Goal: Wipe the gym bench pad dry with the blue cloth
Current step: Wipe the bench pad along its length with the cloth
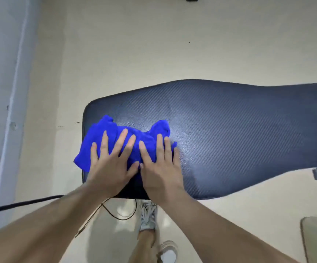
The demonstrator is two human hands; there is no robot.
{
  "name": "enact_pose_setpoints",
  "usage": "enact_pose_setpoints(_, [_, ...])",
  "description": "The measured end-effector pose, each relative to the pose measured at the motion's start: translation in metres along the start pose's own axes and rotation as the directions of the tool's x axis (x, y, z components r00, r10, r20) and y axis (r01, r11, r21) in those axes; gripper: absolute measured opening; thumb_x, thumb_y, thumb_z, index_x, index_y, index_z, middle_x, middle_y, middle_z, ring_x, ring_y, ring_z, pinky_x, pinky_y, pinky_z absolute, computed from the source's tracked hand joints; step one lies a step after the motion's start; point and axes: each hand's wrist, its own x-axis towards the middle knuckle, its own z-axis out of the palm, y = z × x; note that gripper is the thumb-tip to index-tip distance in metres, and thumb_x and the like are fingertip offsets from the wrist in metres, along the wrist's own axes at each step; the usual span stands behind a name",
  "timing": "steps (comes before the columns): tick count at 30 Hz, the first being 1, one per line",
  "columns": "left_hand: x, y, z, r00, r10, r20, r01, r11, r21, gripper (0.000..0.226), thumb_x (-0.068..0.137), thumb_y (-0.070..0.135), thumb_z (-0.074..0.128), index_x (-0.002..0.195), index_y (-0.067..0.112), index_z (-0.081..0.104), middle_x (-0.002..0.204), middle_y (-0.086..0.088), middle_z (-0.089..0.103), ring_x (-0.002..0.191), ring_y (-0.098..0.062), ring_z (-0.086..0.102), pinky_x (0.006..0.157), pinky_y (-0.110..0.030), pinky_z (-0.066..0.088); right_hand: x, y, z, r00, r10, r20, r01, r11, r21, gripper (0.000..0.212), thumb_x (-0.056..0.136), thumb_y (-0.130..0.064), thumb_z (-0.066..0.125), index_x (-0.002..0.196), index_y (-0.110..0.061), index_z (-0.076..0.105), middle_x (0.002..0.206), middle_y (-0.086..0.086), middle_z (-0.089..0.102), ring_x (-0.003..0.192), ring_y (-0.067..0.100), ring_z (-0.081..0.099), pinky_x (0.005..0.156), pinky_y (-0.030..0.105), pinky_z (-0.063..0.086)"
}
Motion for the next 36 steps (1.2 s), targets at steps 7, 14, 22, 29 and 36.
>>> enact_pose_setpoints(7, [0.035, 0.101, 0.000, 0.999, -0.016, -0.046, 0.010, 0.993, -0.120, 0.069, 0.093, 0.056, 0.031, 0.150, 0.037, -0.003, 0.159, 0.014, -0.014, 0.143, -0.040, -0.015, 0.110, -0.063, -0.003, -0.018, 0.081, 0.001, 0.988, 0.149, -0.043, -0.149, 0.989, -0.002, 0.059, 0.100, -0.041, 0.020, 0.154, -0.025, 0.002, 0.161, 0.017, -0.006, 0.148, 0.033, -0.005, 0.116, 0.054, -0.001])
enact_pose_setpoints(14, [0.053, 0.207, 0.012, 0.881, 0.467, -0.071, -0.467, 0.884, 0.017, 0.068, 0.092, 0.060, 0.027, 0.150, 0.036, 0.000, 0.160, 0.012, -0.008, 0.143, -0.039, -0.015, 0.109, -0.064, -0.007, -0.079, 0.164, 0.015, 0.828, 0.549, -0.115, -0.533, 0.834, 0.145, 0.065, 0.095, -0.042, 0.017, 0.152, -0.010, 0.018, 0.158, 0.026, 0.013, 0.146, 0.039, 0.013, 0.116, 0.052, 0.016])
enact_pose_setpoints(22, [0.061, 0.217, 0.011, 0.599, 0.798, 0.060, -0.795, 0.584, 0.167, 0.062, 0.094, 0.059, 0.019, 0.149, 0.040, -0.004, 0.158, 0.016, -0.012, 0.144, -0.036, -0.017, 0.110, -0.063, -0.008, -0.087, 0.112, 0.029, 0.485, 0.834, 0.262, -0.392, -0.061, 0.918, 0.059, 0.101, -0.020, 0.028, 0.154, -0.023, 0.001, 0.123, 0.001, 0.056, 0.092, 0.021, 0.053, 0.078, 0.030, 0.038])
enact_pose_setpoints(29, [0.038, 0.143, 0.018, 0.431, 0.899, 0.074, -0.887, 0.407, 0.216, 0.053, 0.095, 0.049, 0.032, 0.147, 0.035, 0.030, 0.156, 0.008, 0.026, 0.142, -0.039, 0.021, 0.109, -0.062, 0.013, -0.089, 0.034, 0.045, 0.485, 0.770, 0.415, -0.239, -0.339, 0.910, 0.056, 0.081, -0.027, 0.034, 0.137, -0.018, 0.035, 0.107, -0.001, 0.058, 0.085, 0.012, 0.054, 0.081, 0.035, 0.047])
enact_pose_setpoints(36, [0.018, 0.057, 0.000, 0.392, 0.895, 0.213, -0.915, 0.356, 0.189, 0.058, 0.088, 0.052, 0.041, 0.144, 0.040, 0.033, 0.155, 0.014, 0.027, 0.142, -0.033, 0.023, 0.108, -0.061, 0.022, -0.100, -0.023, 0.037, 0.573, 0.631, 0.522, -0.506, -0.229, 0.832, 0.012, 0.086, -0.017, 0.047, 0.098, -0.019, 0.047, 0.086, 0.002, 0.065, 0.081, 0.024, 0.060, 0.069, 0.033, 0.049])
